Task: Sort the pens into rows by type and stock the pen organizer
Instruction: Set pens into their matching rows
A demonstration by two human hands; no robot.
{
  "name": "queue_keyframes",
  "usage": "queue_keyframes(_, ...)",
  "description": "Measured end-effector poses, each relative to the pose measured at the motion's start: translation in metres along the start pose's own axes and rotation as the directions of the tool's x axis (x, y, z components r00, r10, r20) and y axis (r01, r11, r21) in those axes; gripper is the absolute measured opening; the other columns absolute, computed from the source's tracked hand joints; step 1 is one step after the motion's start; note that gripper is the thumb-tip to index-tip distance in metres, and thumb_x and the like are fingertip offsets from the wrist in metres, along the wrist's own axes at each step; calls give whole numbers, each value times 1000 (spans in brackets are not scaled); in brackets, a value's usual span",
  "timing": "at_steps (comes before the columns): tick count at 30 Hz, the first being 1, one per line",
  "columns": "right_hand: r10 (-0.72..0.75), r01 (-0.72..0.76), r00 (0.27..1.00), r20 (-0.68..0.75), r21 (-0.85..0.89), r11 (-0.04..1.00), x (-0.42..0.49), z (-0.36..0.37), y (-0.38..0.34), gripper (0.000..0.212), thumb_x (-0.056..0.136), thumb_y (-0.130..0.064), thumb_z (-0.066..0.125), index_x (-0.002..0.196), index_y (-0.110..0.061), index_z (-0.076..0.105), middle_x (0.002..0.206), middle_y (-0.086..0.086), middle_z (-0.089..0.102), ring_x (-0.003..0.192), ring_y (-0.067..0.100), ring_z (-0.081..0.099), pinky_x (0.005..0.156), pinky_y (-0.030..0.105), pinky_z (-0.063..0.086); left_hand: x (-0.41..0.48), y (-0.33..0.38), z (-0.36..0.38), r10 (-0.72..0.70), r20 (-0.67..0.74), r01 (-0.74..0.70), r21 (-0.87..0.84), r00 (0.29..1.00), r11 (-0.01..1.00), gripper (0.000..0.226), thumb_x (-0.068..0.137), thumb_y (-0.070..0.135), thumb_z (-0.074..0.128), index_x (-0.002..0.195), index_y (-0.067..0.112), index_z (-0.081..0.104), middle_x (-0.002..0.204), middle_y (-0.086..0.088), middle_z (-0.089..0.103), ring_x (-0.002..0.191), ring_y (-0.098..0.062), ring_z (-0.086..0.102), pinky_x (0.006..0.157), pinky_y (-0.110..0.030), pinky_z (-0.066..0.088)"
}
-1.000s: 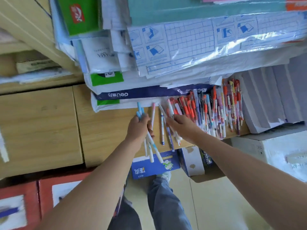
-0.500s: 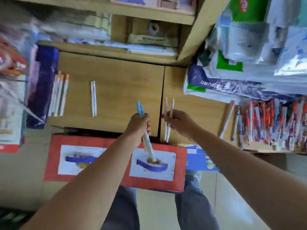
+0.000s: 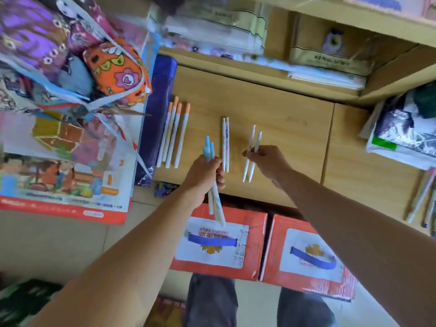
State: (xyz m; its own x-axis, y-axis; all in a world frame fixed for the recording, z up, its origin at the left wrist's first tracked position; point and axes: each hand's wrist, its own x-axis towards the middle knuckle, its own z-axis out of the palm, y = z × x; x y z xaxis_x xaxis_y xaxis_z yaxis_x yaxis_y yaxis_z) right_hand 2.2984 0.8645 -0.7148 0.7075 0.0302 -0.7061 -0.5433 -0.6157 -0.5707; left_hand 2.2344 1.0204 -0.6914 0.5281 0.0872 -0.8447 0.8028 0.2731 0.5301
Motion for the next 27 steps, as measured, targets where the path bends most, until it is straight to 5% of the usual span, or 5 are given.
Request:
queue_keyframes(4,0,-8,998,-70,-103,995,27,20,-13,21,89,-19,64,101,-3,70,65,2,55,58,16,48,58,28,37,16,3,-17,29,3,-29,19,1000,999,12,99,14,44,89,13,49,67,-3,49,52,-13,48,52,-27,48)
queue_keyframes(13,-160,121,970,-183,-206,971,31,33,-19,36,75,-18,76,107,-14,59,90,-2,64,78,13,58,60,18,40,31,6,-24,19,36,-21,61,999,998,7,100,17,45,95,12,49,69,-3,50,53,-12,49,54,-27,49)
queue_keyframes(21,-132,113,984,-117,-157,981,25,28,-9,18,84,-12,63,101,-19,62,87,-7,62,76,6,56,55,5,37,36,10,-24,22,24,-23,62,999,998,10,99,17,47,89,15,50,71,-3,49,57,-14,49,59,-31,49)
queue_keyframes(27,-119,110,981,-154,-68,992,16,21,-3,11,87,-16,61,97,-19,61,83,-3,65,76,16,62,62,26,48,39,10,-21,42,-30,-39,98,999,994,12,99,18,46,92,10,52,70,-2,48,57,-13,49,60,-30,53)
